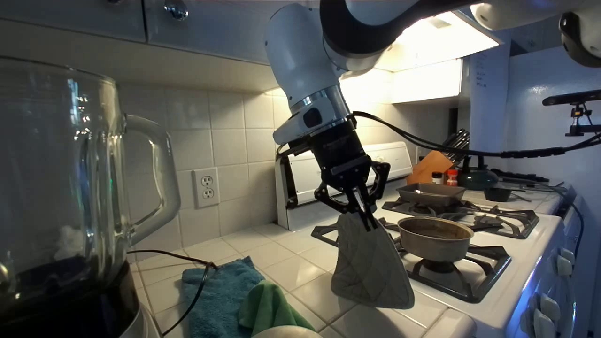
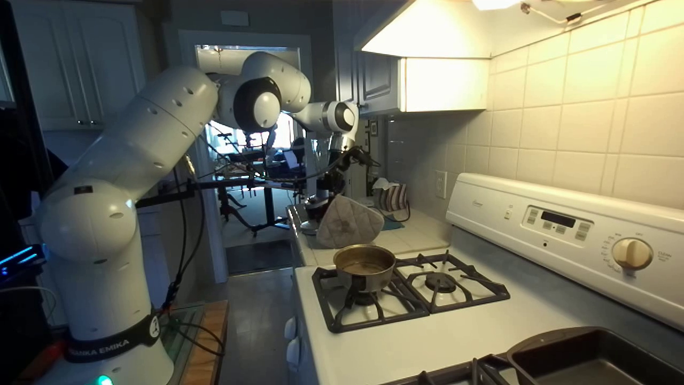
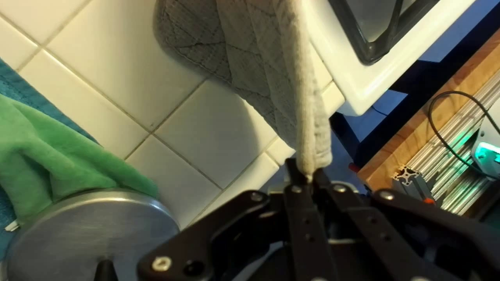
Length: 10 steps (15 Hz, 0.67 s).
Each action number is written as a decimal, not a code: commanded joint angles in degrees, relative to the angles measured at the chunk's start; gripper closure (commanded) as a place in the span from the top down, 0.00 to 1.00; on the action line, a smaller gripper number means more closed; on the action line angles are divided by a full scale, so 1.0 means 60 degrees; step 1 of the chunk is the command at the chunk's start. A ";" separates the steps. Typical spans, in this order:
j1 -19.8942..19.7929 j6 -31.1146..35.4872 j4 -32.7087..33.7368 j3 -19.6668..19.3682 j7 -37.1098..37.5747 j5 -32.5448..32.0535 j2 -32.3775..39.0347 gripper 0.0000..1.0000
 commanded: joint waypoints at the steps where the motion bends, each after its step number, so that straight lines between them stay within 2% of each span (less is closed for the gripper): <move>1: 0.0028 -0.0242 0.0812 -0.0063 0.0092 0.0319 0.0465 0.33; 10: -0.0177 0.0017 0.0890 -0.0155 0.0404 0.0263 0.0667 0.95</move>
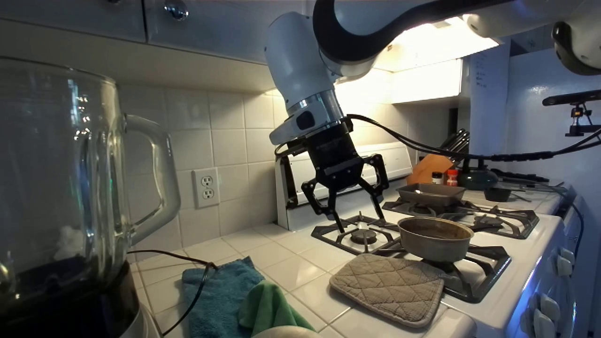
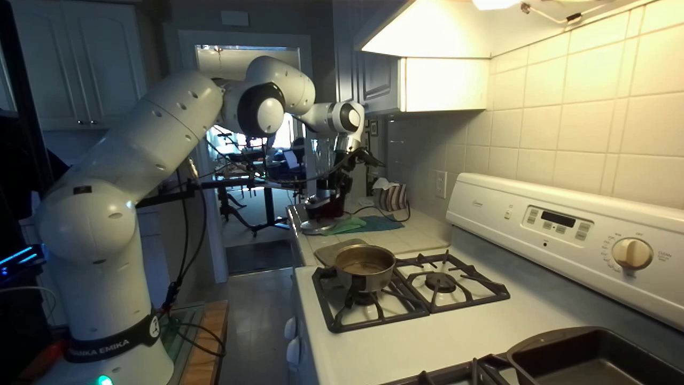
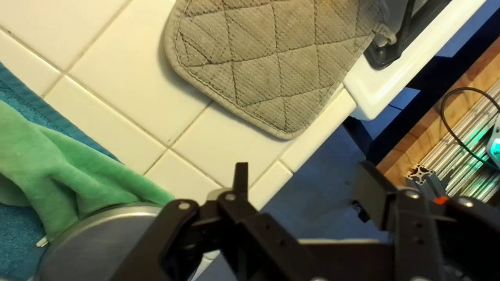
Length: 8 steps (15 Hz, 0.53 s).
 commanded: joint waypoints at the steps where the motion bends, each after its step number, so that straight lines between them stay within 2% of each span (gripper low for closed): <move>1: -0.0126 0.0184 0.0259 -0.0103 0.0388 0.0165 0.0339 0.53; 2: -0.0167 0.0307 0.0198 -0.0143 0.0461 0.0134 0.0381 0.56; 3: -0.0257 0.0625 0.0085 -0.0188 0.0441 0.0108 0.0430 0.56; 8: -0.0863 0.2119 -0.0329 0.0019 -0.0111 0.0390 0.0702 0.20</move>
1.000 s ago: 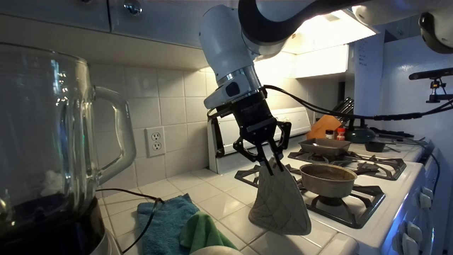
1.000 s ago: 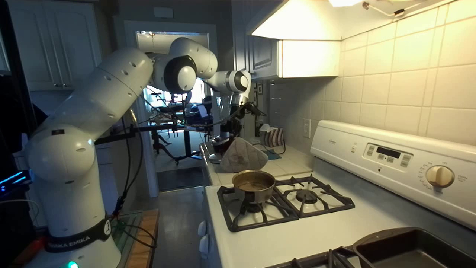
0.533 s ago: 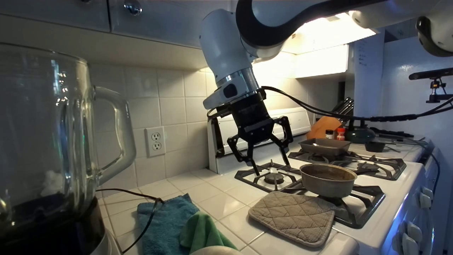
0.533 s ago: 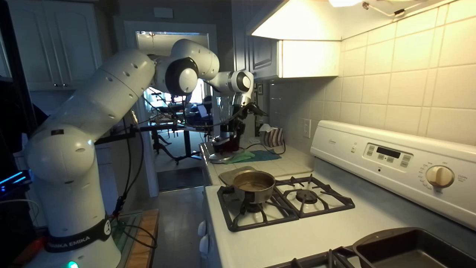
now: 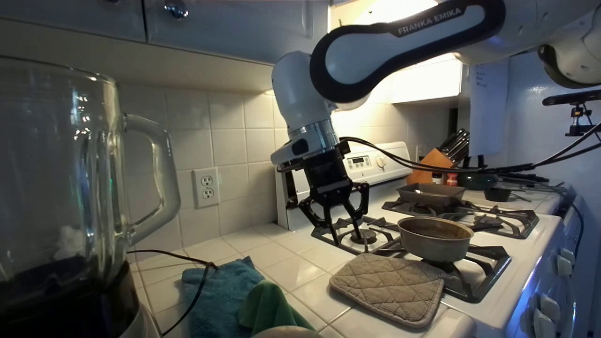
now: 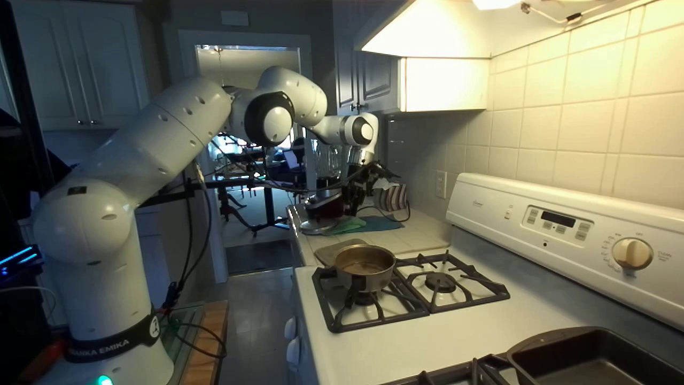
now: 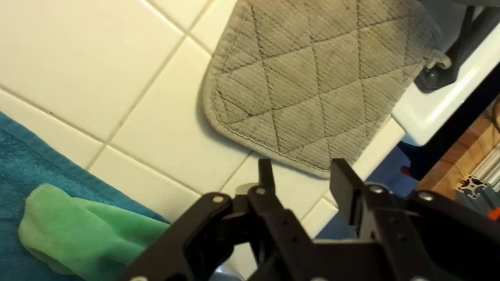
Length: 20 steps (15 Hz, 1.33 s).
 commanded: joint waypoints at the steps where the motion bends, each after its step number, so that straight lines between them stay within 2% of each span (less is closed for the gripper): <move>1: -0.0417 0.1250 -0.0447 0.0201 -0.0386 0.0296 0.0092 0.14; 3: -0.0609 0.1629 -0.0738 0.0279 -0.0512 0.0347 0.0072 0.02; 4: -0.0665 0.1721 -0.0929 0.0286 -0.0662 0.0294 0.0009 0.00; 11: -0.1079 0.2169 -0.2074 0.0432 -0.1323 0.0332 -0.0248 0.00; 15: -0.1342 0.2043 -0.2310 0.0658 -0.1536 0.0435 -0.0185 0.00; 20: -0.1551 0.2499 -0.2540 0.0881 -0.1723 0.0329 -0.0118 0.00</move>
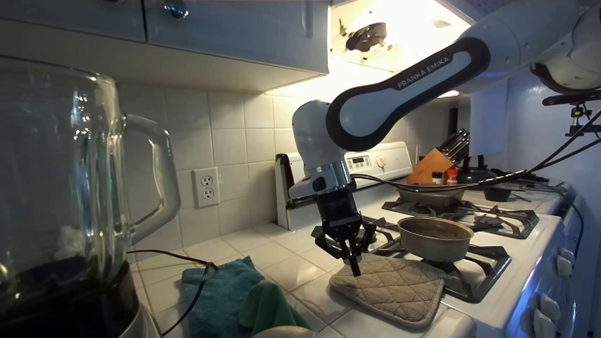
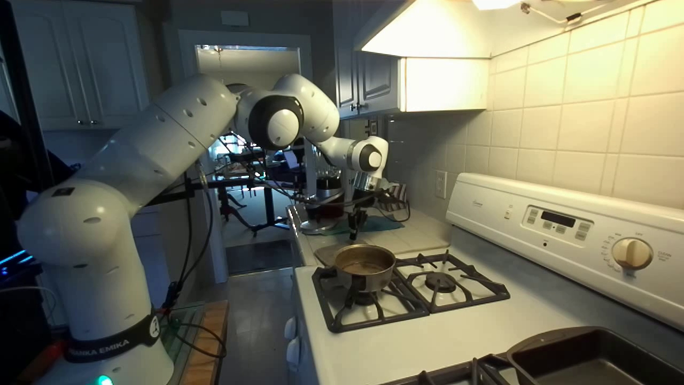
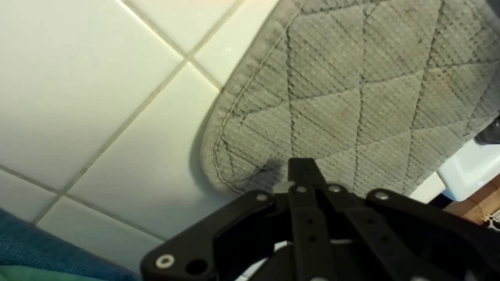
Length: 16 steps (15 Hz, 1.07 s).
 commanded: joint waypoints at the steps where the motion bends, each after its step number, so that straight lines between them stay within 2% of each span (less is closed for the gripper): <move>1: -0.0296 0.0555 -0.0559 0.0280 -0.0391 0.0247 -0.0190 0.00; 9: -0.0323 0.0968 -0.0773 0.0424 -0.0414 0.0121 -0.0053 0.00; 10: -0.0041 0.1086 -0.0721 0.0066 -0.0513 0.0338 -0.0076 0.00; 16: 0.0196 0.1265 -0.0362 -0.0126 -0.0486 0.0246 0.0158 0.00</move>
